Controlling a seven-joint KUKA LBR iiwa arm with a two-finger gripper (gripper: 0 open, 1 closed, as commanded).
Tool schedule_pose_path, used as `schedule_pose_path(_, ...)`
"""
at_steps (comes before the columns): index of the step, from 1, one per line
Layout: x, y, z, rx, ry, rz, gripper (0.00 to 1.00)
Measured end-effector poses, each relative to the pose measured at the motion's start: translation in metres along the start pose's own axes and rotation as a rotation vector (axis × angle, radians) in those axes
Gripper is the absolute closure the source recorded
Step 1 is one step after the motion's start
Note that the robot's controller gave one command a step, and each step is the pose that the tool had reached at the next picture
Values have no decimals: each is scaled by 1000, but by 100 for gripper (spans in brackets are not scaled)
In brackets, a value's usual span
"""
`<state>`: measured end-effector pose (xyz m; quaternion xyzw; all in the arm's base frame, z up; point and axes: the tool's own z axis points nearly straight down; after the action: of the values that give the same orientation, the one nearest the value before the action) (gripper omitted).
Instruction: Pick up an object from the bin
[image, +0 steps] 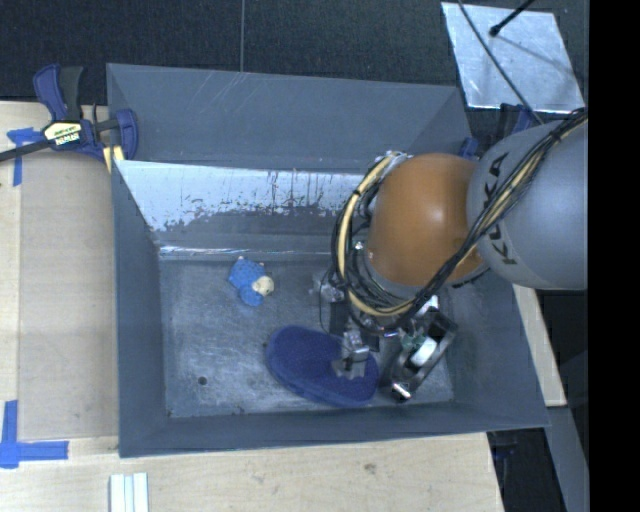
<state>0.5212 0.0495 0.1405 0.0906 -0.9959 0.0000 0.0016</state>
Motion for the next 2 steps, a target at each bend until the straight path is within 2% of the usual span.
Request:
schedule_pose_path(1, 5, 47, 73, 0, 0, -97, 0)
schedule_pose_path(2, -15, 48, 70, 0, -4, -43, 0)
